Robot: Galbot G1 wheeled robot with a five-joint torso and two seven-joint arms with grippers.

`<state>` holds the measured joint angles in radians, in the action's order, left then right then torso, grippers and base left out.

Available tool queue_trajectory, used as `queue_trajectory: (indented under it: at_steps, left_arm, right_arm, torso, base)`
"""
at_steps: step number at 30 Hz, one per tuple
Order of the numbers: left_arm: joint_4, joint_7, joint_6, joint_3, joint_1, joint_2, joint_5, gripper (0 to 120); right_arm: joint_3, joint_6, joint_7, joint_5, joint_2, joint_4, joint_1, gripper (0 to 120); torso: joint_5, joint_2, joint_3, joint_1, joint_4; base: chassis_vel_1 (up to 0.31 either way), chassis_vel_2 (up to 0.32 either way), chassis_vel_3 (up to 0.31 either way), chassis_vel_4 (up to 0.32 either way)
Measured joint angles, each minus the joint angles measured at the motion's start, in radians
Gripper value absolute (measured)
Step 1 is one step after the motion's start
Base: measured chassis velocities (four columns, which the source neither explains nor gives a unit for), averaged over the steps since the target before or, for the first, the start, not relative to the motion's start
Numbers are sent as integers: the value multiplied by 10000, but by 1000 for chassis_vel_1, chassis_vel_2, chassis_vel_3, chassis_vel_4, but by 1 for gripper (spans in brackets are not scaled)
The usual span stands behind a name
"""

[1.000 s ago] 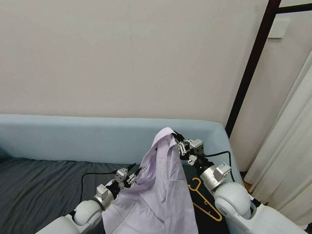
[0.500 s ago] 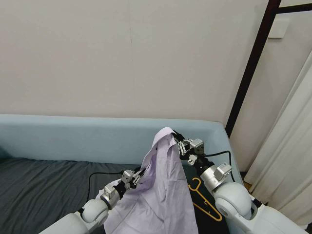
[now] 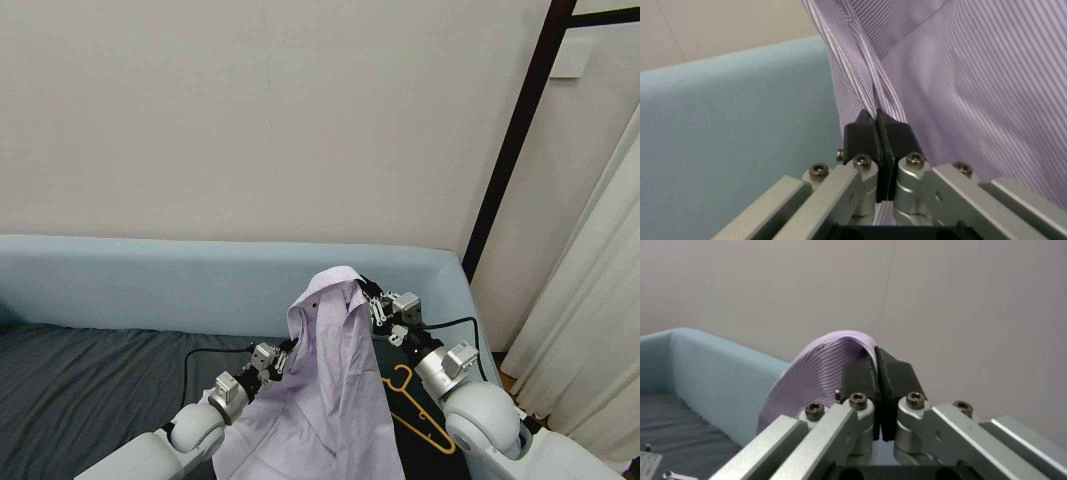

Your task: Pick up the clothes from the sofa and hang them on the clothes hanger.

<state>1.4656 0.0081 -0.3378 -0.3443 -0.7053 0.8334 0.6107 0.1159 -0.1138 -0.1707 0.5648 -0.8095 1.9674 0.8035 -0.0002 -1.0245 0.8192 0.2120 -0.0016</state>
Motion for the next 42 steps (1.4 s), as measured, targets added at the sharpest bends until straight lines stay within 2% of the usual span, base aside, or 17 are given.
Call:
queue_trajectory:
  at_steps: [4, 9, 11, 14, 16, 21, 22, 25, 27, 29, 32, 35, 39, 42]
  left_arm:
    - [347, -46, 10, 511, -243, -276, 21, 0]
    - [1156, -125, 153, 1752, -739, -1020, 204, 0]
    - [1307, -134, 210, 1914, -781, -1144, 253, 0]
    - [2014, -221, 540, 2552, -827, -1658, 606, 0]
    - [2100, -223, 579, 2607, -824, -1719, 657, 0]
    - [3763, -418, 1442, 3277, -213, -2940, 1789, 0]
    - [3763, -418, 1442, 3277, -213, -2940, 1789, 0]
    - [4397, -574, 1912, 3350, 293, -3479, 2348, 0]
    - [4613, -687, 2186, 3376, 625, -3724, 2649, 0]
    - [4636, -715, 2235, 3375, 712, -3759, 2712, 0]
    - [4717, -955, 2688, 3373, 1517, -3973, 3205, 0]
    - [4769, -1137, 2944, 3376, 1871, -4107, 3409, 0]
    - [4955, -1226, 3130, 3583, 1805, -4318, 3508, 0]
    - [5367, -1231, 3253, 4240, 1106, -4770, 3535, 0]
  right_arm:
    - [-107, -2, -4, -45, -4, -241, -13, 0]
    - [-441, 17, -87, -66, 76, -765, -96, 0]
    - [-482, 45, -112, -30, 96, -796, -133, 0]
    - [-585, 256, -268, 236, 198, -839, -446, 0]
    - [-586, 278, -279, 260, 212, -840, -490, 0]
    - [-148, 744, -589, 1189, 583, -848, -1885, 0]
    - [-148, 744, -589, 1189, 583, -848, -1885, 0]
    - [477, 946, -728, 1855, 725, -1135, -3033, 0]
    - [816, 1049, -785, 2219, 630, -1522, -3966, 0]
    - [854, 1067, -793, 2274, 610, -1577, -4106, 0]
    - [1318, 1175, -817, 2698, 334, -2214, -5507, 0]
    - [1460, 1234, -813, 2905, 254, -2361, -6068, 0]
    - [1480, 1322, -811, 3023, 250, -2374, -6306, 0]
    - [1489, 1485, -810, 3180, 442, -2067, -6346, 0]
  torso:
    - [0, 0, 0, 0, 1]
    - [1, 0, 0, 0, 2]
    - [1, 0, 0, 0, 2]
    - [0, 0, 0, 0, 1]
    - [0, 0, 0, 0, 1]
    - [1, 0, 0, 0, 0]
    - [1, 0, 0, 0, 0]
    - [2, -1, 0, 0, -1]
    - [2, 0, 0, 0, 1]
    - [2, 0, 0, 0, 2]
    - [1, 0, 1, 2, 3]
    - [-1, 0, 1, 2, 0]
    - [0, 0, 1, 2, -2]
    - [-1, 0, 1, 3, 0]
  base:
    - [0, 0, 0, 0]
    - [0, 0, 0, 0]
    - [0, 0, 0, 0]
    - [0, 0, 0, 0]
    - [0, 0, 0, 0]
    - [0, 0, 0, 0]
    - [0, 0, 0, 0]
    - [0, 0, 0, 0]
    - [0, 0, 0, 0]
    - [0, 0, 0, 0]
    - [0, 0, 0, 0]
    - [0, 0, 0, 0]
    - [0, 0, 0, 0]
    - [0, 0, 0, 0]
